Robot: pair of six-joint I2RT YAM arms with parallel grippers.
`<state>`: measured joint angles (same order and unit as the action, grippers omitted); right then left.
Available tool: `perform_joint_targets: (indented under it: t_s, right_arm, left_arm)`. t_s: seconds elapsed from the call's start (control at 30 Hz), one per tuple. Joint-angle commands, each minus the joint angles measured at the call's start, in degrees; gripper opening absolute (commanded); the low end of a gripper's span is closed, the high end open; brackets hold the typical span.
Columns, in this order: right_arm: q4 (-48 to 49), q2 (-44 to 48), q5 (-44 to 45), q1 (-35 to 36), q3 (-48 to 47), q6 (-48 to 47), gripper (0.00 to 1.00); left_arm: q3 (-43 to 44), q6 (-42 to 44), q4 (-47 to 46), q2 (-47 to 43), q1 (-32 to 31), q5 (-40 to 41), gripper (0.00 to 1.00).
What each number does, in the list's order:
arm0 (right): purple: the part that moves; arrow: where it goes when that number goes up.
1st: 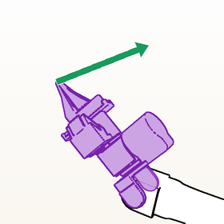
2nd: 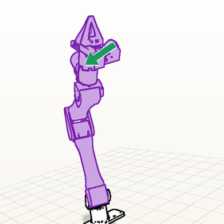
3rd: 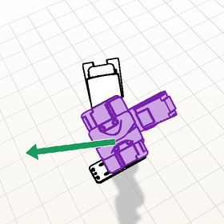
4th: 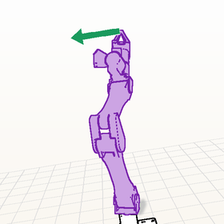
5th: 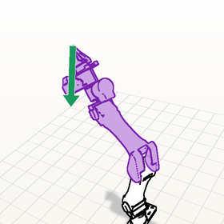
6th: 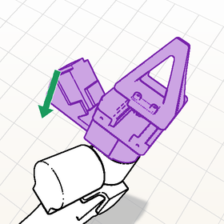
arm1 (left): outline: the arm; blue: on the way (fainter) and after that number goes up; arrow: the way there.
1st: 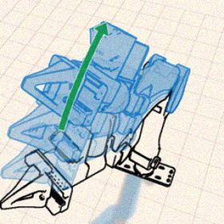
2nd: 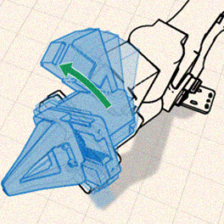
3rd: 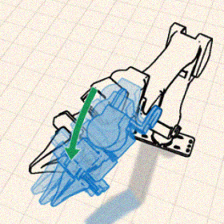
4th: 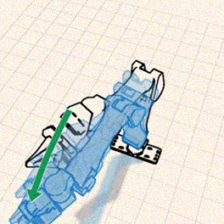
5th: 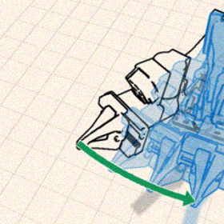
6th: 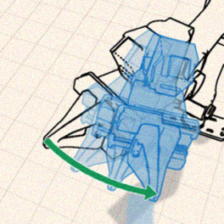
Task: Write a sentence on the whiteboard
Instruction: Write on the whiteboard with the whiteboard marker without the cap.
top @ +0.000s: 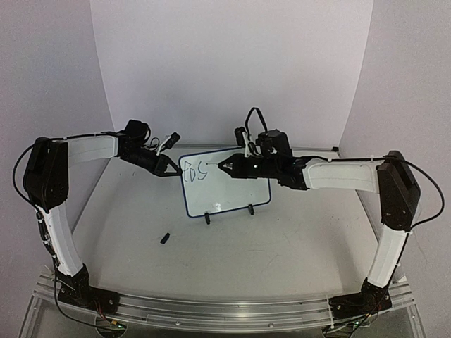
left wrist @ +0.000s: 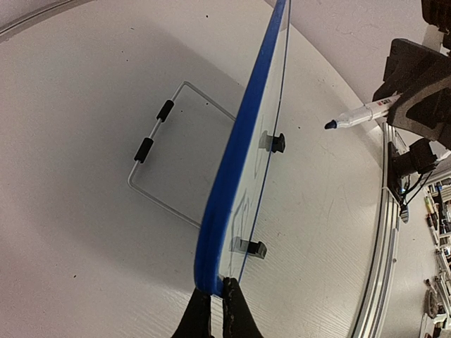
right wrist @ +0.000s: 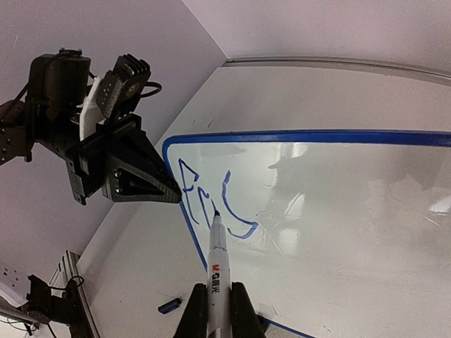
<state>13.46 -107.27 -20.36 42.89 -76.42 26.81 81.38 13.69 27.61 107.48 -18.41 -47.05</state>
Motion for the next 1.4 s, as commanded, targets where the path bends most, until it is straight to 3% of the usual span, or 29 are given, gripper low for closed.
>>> perform_joint_targets:
  t_s: [0.0, 0.8, 1.37]
  right_arm:
    - [0.52, -1.51, 0.75, 0.24, -2.96, -1.23, 0.0]
    - [-1.28, -5.49, 5.42, 0.52, -6.09, -0.3, 0.0]
    - [-1.27, -3.33, 5.9, 1.81, 0.96, 0.89, 0.0]
  left_arm:
    - [1.03, 3.04, 1.15, -2.91, -0.59, 3.31, 0.0]
    - [1.06, 3.4, 1.6, -3.06, -0.59, 3.86, 0.0]
    - [1.11, 3.47, 1.69, -3.26, -0.6, 3.97, 0.0]
